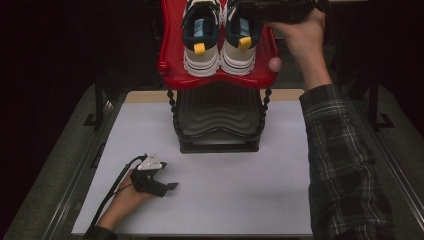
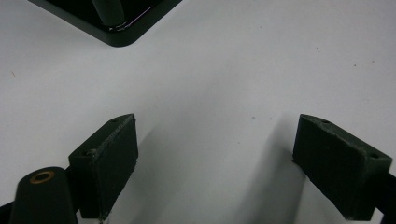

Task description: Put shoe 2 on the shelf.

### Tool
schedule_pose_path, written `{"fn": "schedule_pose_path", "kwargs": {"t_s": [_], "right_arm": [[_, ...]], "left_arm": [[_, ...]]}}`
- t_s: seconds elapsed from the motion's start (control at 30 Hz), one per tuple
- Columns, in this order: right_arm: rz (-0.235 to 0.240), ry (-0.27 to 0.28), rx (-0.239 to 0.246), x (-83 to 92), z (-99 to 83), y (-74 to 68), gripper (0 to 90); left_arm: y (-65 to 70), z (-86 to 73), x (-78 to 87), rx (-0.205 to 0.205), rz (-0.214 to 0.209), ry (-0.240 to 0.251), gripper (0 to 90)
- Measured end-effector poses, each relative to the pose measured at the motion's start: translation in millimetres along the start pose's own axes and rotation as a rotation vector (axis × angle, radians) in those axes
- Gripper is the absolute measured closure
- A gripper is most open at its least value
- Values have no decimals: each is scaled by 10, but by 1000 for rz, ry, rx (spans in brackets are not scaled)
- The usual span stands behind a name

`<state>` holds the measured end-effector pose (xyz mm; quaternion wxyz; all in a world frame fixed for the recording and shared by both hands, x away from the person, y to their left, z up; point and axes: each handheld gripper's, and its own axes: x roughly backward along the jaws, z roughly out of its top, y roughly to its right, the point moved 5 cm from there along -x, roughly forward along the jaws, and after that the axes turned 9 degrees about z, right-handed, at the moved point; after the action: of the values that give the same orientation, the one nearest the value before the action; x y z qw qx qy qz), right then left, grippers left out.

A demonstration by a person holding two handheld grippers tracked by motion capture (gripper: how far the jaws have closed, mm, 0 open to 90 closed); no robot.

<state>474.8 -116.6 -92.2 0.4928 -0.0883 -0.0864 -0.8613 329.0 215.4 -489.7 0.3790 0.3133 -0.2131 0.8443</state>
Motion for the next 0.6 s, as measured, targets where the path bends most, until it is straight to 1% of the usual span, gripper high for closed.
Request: {"fn": "schedule_pose_path", "kwargs": {"t_s": [0.03, 0.07, 0.1, 0.2, 0.33, 0.4, 0.5, 0.6], "right_arm": [[13, 0, -18, 10, -4, 9, 574], [36, 4, -45, 21, -5, 13, 524], [48, 8, -64, 41, 1, 10, 503], [43, -1, -54, 128, 11, -9, 444], [46, 3, -79, 279, -14, -23, 382], [42, 7, -94, 387, -58, -23, 352], [37, 2, -107, 490, -124, -13, 330], [31, -1, -132, 607, -220, -2, 297]], "left_arm": [[0, 0, 0, 0, 0, 0, 132], [0, 0, 0, 0, 0, 0, 132], [0, 0, 0, 1, 0, 0, 132], [0, 0, -1, 1, 0, 0, 132], [-2, 0, -1, -1, 1, 1, 132], [-1, 0, -1, -1, 1, 1, 132], [1, -1, 0, 1, 0, 0, 132], [1, 0, -1, 2, 0, 1, 132]]}}
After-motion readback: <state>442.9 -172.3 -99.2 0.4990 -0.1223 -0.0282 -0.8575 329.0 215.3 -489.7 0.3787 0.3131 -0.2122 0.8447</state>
